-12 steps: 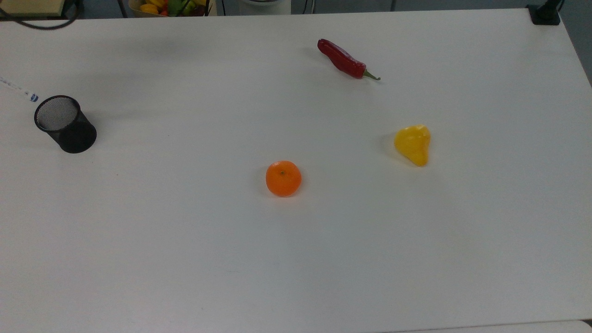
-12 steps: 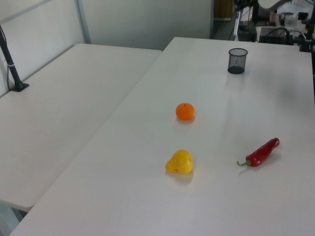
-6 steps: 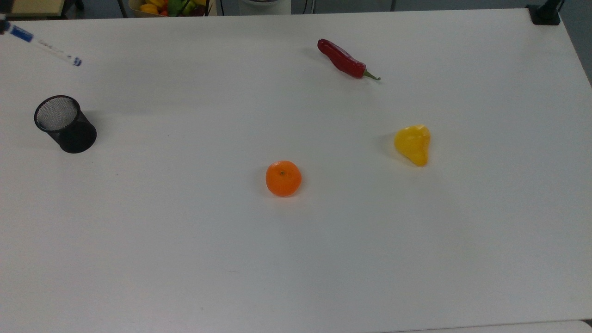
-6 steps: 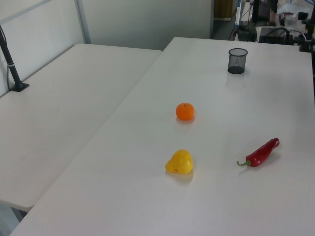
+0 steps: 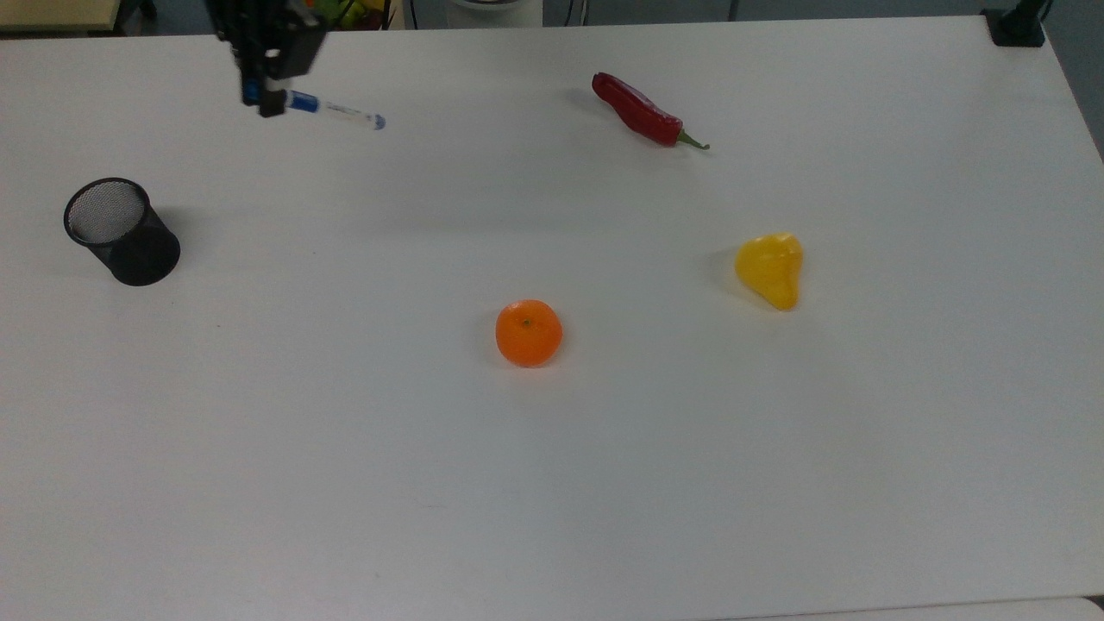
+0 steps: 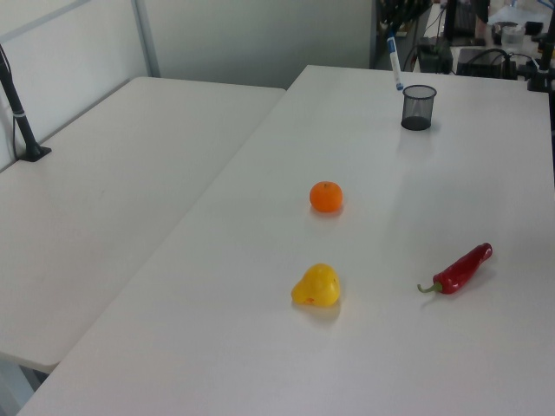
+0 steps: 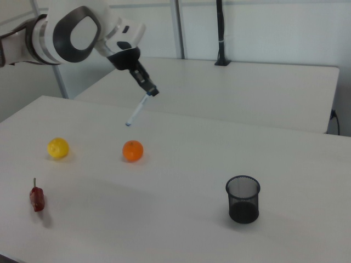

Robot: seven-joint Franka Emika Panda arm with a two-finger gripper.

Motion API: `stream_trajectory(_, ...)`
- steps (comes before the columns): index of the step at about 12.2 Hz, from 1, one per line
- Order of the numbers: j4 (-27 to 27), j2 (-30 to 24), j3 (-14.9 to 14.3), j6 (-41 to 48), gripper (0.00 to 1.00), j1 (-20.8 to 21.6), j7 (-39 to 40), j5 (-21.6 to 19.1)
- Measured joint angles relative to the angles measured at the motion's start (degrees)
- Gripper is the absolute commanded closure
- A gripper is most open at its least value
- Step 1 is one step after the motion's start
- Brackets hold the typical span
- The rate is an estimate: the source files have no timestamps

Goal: Take marker pen
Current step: 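Carry the marker toward the red chili pepper and lower it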

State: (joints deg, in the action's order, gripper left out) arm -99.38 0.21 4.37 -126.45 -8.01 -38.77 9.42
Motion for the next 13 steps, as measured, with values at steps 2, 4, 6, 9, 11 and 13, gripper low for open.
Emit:
stream_trajectory(2, -0.25, 0.23, 5.24, 4.64, 0.94, 0.06, 0.23, -0.82)
stream_trajectory(4, -0.75, 1.42, 9.66, 7.49, 0.94, 0.08, 5.2, -5.56)
stream_trajectory(6, -1.07, 3.66, 12.55, 10.57, 0.93, 0.18, 13.24, -8.52)
stream_trajectory(9, -1.5, 8.19, 13.52, 11.3, 0.93, 2.27, 23.84, -9.26)
stream_trajectory(11, -1.51, 10.75, 13.56, 11.3, 0.93, 3.23, 28.57, -9.26)
stream_trajectory(13, -1.51, 13.83, 13.58, 11.15, 0.93, 4.67, 30.83, -9.26)
